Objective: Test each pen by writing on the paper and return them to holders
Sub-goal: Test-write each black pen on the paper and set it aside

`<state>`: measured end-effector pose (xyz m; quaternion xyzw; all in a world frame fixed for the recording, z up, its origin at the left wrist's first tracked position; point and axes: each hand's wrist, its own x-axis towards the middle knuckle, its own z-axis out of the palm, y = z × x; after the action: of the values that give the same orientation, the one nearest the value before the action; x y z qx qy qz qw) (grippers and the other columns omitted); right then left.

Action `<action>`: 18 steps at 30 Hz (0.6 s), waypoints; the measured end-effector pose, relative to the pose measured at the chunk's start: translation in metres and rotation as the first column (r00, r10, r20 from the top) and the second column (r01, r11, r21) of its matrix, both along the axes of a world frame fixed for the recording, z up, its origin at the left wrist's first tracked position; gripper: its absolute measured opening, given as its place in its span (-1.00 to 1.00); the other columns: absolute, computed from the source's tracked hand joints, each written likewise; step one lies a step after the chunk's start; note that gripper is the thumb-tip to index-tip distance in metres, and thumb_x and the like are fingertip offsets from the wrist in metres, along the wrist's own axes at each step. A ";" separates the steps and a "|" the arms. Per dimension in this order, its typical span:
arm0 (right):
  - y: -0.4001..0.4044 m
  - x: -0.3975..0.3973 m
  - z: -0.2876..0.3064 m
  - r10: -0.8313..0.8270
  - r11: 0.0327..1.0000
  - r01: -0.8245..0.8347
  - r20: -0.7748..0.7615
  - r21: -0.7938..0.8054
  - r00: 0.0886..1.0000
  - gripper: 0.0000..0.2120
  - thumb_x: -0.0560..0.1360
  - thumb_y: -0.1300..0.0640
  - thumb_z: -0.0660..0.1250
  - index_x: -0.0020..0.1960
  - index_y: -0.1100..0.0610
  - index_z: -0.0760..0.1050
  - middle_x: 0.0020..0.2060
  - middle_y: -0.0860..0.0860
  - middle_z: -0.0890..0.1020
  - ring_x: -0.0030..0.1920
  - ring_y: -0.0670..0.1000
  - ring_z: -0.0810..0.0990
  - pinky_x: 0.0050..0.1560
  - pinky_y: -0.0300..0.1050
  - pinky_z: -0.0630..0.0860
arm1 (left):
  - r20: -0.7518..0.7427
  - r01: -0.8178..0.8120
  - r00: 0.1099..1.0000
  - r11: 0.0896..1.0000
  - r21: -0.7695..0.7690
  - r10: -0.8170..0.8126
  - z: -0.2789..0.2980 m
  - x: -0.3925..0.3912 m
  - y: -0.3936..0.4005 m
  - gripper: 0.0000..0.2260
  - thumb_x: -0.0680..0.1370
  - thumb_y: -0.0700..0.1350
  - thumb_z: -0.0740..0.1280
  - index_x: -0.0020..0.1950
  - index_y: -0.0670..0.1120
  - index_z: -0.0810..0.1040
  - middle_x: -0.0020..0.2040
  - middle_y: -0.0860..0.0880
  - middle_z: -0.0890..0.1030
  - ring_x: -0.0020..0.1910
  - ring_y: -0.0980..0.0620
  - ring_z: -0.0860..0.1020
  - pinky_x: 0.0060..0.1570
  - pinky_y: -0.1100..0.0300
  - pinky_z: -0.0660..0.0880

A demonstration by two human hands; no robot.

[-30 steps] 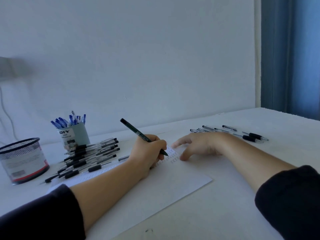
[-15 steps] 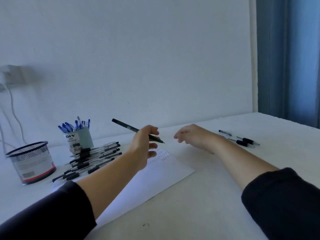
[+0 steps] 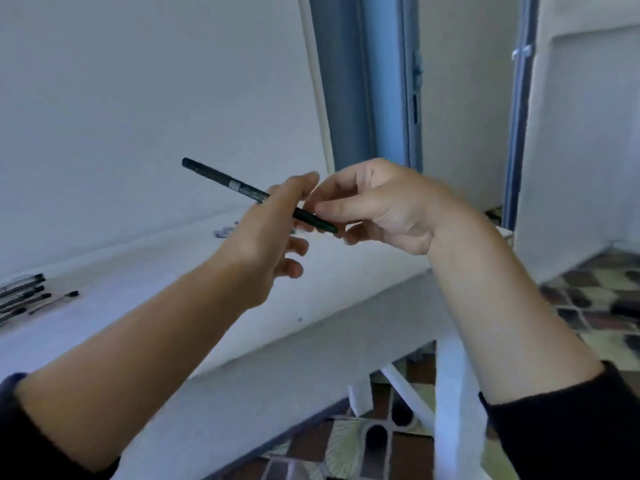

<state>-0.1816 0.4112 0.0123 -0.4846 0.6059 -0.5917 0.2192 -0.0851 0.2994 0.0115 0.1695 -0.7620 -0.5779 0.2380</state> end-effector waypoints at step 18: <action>0.276 -0.010 -0.281 -0.816 0.576 0.651 0.396 0.494 0.421 -0.85 0.52 0.27 0.30 -0.22 0.13 0.50 -0.40 0.00 0.58 -0.40 -0.07 0.44 -0.39 -0.22 0.33 | 0.588 0.418 0.648 0.871 0.258 -0.484 -0.247 -0.111 0.239 -0.63 0.56 0.23 0.19 0.07 -0.07 0.45 -0.14 -0.12 0.55 -0.40 0.02 0.36 -0.43 0.24 0.28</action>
<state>-0.1916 0.6874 -0.2682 0.0754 0.7293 -0.6576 0.1732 -0.1964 0.5384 -0.2354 0.1711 -0.7846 -0.5634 -0.1940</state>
